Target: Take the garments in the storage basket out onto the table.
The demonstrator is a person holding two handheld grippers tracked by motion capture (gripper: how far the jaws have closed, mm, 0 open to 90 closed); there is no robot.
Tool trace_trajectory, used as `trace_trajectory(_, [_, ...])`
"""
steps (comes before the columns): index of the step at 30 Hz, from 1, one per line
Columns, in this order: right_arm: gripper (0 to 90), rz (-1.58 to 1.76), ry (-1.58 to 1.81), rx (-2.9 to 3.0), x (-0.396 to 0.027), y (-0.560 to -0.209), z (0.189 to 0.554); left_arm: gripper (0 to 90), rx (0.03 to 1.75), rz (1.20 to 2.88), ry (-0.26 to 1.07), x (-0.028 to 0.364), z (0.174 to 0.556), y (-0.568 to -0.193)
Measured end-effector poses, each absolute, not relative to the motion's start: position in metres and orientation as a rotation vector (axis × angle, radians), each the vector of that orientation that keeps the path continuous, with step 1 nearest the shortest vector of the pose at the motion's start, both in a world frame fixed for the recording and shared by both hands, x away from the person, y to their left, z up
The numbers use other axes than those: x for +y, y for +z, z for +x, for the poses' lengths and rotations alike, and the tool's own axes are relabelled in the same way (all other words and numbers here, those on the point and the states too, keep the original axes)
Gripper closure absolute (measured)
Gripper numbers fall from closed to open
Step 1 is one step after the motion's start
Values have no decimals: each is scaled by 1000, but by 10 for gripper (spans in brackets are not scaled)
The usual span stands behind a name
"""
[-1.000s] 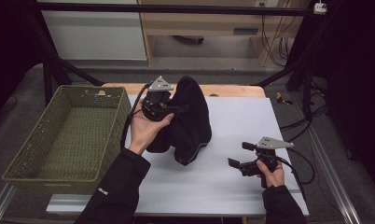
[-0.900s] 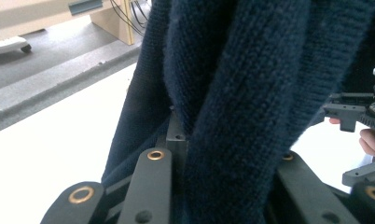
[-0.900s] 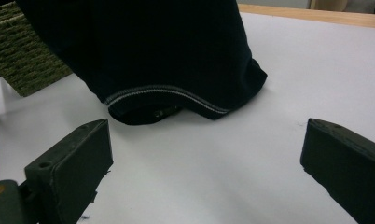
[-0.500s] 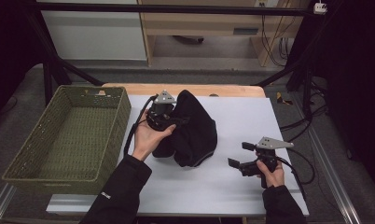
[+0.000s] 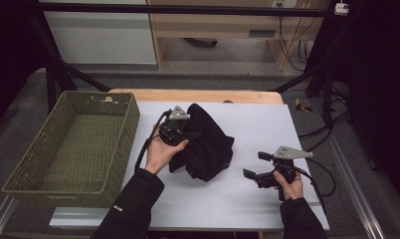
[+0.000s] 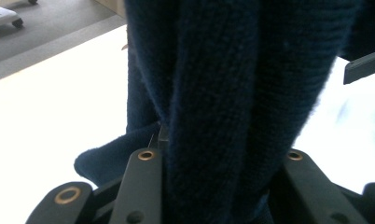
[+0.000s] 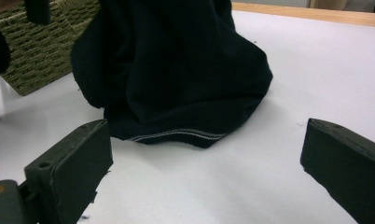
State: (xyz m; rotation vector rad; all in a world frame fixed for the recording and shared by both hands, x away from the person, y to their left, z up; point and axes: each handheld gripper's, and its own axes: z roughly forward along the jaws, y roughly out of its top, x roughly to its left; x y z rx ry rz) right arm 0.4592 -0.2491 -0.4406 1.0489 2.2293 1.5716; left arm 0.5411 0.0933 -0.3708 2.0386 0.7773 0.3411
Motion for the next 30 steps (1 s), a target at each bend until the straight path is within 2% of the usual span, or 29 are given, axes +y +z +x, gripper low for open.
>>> trace_trajectory(5, [26, 1051, 1565, 2236, -249, -441, 459, 584, 807, 2026, 331, 101, 544, -380])
trace_trajectory(10, [26, 1052, 1566, 2239, -248, -442, 459, 398, 808, 1995, 333, 109, 540, -384])
trace_trajectory(11, [26, 1052, 1565, 2239, -248, -442, 459, 319, 809, 1985, 320, 112, 539, -385])
trace_trajectory(12, [26, 1052, 1565, 2238, -248, -442, 460, 283, 813, 1980, 316, 114, 537, -385])
trace_trajectory(13, [26, 1052, 1565, 2238, -248, -442, 460, 283, 816, 1973, 325, 116, 535, -384])
trace_trajectory(15, [26, 1052, 1566, 2239, -247, -442, 460, 186, 813, 1963, 331, 121, 530, -383])
trace_trajectory(16, [26, 1050, 1564, 2241, -247, -442, 460, 186, 810, 1963, 325, 123, 528, -382])
trace_trajectory(19, [25, 1050, 1563, 2244, -247, -442, 460, 96, 816, 1955, 361, 132, 520, -380])
trace_trajectory(26, [25, 1052, 1560, 2248, -246, -443, 460, 12, 848, 1946, 397, 153, 504, -380])
trace_trajectory(30, [21, 1054, 1561, 2248, -246, -443, 460, 10, 864, 1948, 401, 161, 494, -386])
